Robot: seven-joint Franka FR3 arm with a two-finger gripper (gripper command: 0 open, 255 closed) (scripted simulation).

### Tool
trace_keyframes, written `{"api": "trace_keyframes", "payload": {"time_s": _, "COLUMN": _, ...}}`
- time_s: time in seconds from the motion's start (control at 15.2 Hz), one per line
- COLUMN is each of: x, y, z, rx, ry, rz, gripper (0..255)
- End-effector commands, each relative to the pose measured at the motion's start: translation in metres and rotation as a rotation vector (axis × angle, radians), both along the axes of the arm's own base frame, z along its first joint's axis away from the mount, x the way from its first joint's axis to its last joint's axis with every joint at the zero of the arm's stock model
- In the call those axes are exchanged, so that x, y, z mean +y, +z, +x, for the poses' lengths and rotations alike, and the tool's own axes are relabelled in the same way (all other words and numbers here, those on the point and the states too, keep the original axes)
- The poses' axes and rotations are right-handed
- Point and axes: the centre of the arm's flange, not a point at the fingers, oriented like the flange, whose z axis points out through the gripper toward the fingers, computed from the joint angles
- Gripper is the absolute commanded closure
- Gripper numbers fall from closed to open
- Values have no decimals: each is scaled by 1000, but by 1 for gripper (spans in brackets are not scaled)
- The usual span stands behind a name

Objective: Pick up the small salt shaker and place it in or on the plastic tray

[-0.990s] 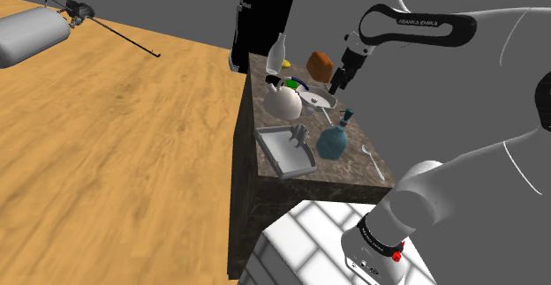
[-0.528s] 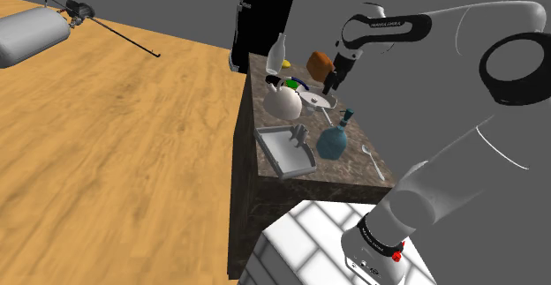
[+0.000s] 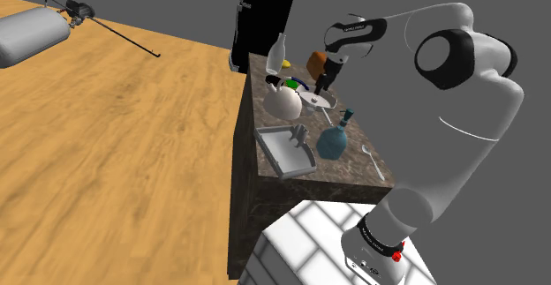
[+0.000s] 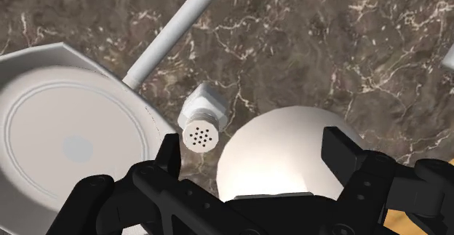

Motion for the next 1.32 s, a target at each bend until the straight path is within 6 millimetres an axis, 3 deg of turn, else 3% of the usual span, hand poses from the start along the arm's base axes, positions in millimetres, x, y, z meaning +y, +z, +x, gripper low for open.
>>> {"api": "trace_keyframes", "payload": {"time_s": 0.0, "x": -19, "y": -15, "z": 16, "rx": 2, "ry": 7, "rz": 3, "gripper": 0}}
{"api": "trace_keyframes", "payload": {"time_s": 0.13, "x": -32, "y": -26, "z": 30, "rx": 4, "ry": 12, "rz": 6, "gripper": 0}}
{"api": "trace_keyframes", "payload": {"time_s": 0.66, "x": -33, "y": -66, "z": 31, "rx": 4, "ry": 12, "rz": 6, "gripper": 0}}
{"api": "trace_keyframes", "payload": {"time_s": 1.12, "x": -33, "y": -66, "z": 31, "rx": 4, "ry": 12, "rz": 6, "gripper": 0}}
{"api": "trace_keyframes", "payload": {"time_s": 1.19, "x": -33, "y": -66, "z": 31, "rx": 4, "ry": 12, "rz": 6, "gripper": 255}}
{"api": "trace_keyframes", "payload": {"time_s": 1.25, "x": -33, "y": -66, "z": 31, "rx": 4, "ry": 12, "rz": 6, "gripper": 255}}
